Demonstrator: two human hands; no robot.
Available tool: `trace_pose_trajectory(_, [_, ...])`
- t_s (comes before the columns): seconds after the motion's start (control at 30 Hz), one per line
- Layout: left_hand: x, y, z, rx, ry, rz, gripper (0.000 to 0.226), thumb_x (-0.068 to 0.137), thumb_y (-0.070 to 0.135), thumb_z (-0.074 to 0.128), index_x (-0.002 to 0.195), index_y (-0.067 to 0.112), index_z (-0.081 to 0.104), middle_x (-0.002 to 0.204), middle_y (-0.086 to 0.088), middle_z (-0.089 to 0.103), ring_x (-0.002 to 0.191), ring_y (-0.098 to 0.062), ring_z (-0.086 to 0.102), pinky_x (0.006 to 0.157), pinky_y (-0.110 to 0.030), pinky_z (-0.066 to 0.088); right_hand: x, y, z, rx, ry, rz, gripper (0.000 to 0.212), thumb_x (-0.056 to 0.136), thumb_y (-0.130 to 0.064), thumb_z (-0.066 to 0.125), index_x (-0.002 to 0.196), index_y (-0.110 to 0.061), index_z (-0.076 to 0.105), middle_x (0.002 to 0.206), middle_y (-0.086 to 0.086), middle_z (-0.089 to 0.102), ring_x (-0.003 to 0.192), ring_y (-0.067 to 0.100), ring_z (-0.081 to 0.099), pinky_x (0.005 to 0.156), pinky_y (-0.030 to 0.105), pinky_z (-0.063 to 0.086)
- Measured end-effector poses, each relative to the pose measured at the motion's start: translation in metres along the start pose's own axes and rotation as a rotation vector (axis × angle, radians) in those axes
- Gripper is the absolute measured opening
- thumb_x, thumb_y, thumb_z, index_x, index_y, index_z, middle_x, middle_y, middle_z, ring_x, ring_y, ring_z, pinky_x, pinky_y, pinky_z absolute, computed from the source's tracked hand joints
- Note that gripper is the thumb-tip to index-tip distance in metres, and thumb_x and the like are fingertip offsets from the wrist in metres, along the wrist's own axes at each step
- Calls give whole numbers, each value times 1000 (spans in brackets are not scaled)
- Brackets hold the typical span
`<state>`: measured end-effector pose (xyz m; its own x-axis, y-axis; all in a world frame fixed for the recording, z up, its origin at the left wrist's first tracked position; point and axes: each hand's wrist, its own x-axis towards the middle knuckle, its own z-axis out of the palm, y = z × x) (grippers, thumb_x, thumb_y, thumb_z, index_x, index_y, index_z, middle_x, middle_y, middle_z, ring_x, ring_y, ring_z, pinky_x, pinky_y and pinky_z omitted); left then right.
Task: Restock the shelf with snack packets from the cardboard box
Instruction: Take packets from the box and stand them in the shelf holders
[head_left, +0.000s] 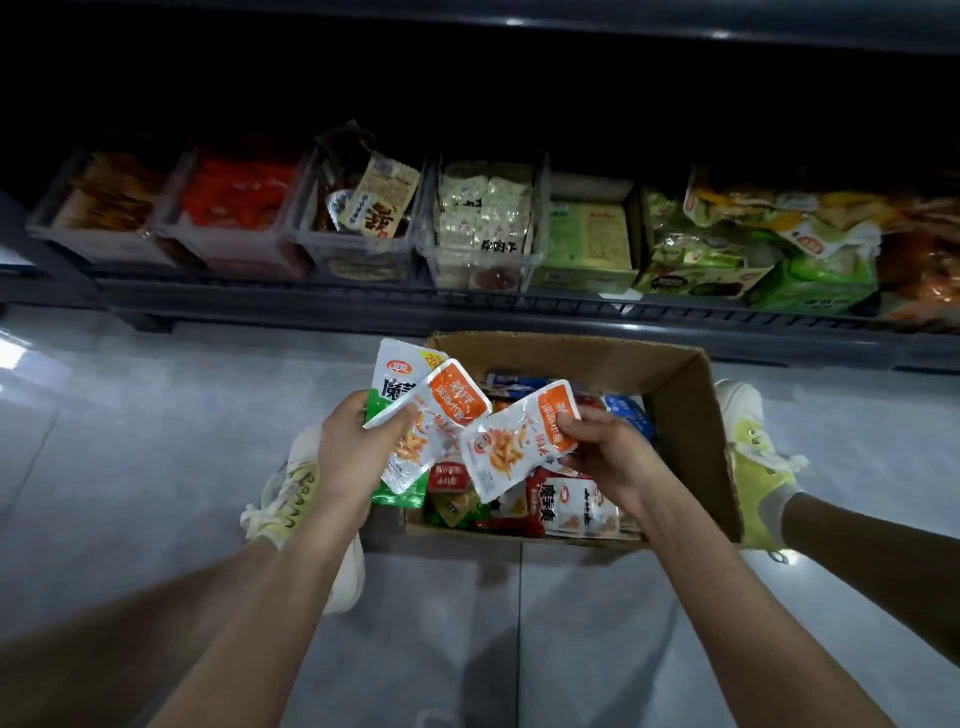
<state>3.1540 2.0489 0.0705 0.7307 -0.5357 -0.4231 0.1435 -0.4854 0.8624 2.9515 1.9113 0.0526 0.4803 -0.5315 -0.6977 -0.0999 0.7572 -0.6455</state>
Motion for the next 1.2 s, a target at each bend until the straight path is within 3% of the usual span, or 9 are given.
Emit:
trace_pose_trajectory(0.1, [-18, 19, 2, -3, -73, 31, 29, 73, 26, 78, 98, 16, 68, 91, -3, 74, 82, -25, 71, 82, -51, 55, -25, -11, 23, -217, -47, -147, 6, 85, -12, 67, 85, -7, 69, 88, 9, 73, 83, 23, 68, 86, 36, 53])
trace_pose_trajectory(0.17, [-30, 31, 4, 28, -85, 63, 30, 66, 35, 76, 91, 21, 68, 89, 0, 74, 82, -24, 71, 82, -50, 54, -39, -15, 38, -253, -17, -247, 11, 86, -12, 67, 75, -9, 67, 81, 7, 72, 78, 21, 67, 84, 37, 52])
trace_pose_trajectory(0.37, [-67, 60, 15, -21, -60, 205, 14, 89, 33, 63, 85, 20, 61, 83, 0, 72, 80, -20, 70, 79, -46, 55, -66, -19, 69, -98, 70, -355, 17, 87, -8, 65, 71, -7, 59, 73, 7, 66, 72, 23, 62, 76, 40, 52])
trace_pose_trajectory(0.5, [-84, 78, 17, -11, -55, 307, 6, 90, 27, 63, 87, 26, 58, 86, 6, 69, 80, -13, 68, 73, -35, 56, -90, -29, 74, -36, 96, -449, 4, 88, -7, 64, 87, -3, 63, 79, 9, 69, 71, 24, 66, 66, 35, 55])
trace_pose_trajectory(0.6, [-92, 97, 17, 8, -73, 369, 6, 91, 24, 62, 88, 26, 57, 86, 8, 68, 78, -8, 67, 63, -21, 52, -106, -47, 68, -17, 85, -493, 29, 85, -5, 68, 110, -14, 57, 85, 6, 68, 74, 21, 68, 60, 29, 54])
trace_pose_trajectory(0.8, [-103, 142, 20, 86, -78, 483, 9, 89, 24, 66, 96, 23, 61, 92, 9, 68, 81, -7, 66, 67, -26, 53, -147, -97, 54, -150, -145, -434, 35, 82, -8, 71, 114, -4, 58, 104, 16, 70, 85, 27, 71, 67, 34, 60])
trace_pose_trajectory(0.9, [-109, 170, 24, 107, -124, 544, 12, 88, 26, 67, 98, 21, 62, 89, 12, 68, 77, -3, 66, 62, -21, 52, -164, -122, 54, -225, -88, -489, 37, 79, -2, 74, 109, -6, 54, 101, 12, 69, 84, 24, 72, 61, 31, 59])
trace_pose_trajectory(1.0, [-111, 202, 30, 74, -179, 554, 13, 85, 28, 70, 92, 20, 63, 88, 6, 71, 76, -9, 69, 68, -31, 56, -177, -150, 54, -277, 7, -583, 33, 78, 3, 72, 104, -9, 55, 94, 9, 69, 80, 20, 70, 56, 22, 54])
trace_pose_trajectory(1.2, [-110, 264, 39, 62, -266, 579, 22, 78, 33, 76, 91, 21, 63, 88, 3, 73, 80, -14, 70, 78, -43, 57, -198, -213, 46, -296, 81, -681, 36, 78, 5, 70, 109, -6, 55, 98, 11, 68, 81, 22, 70, 60, 29, 56])
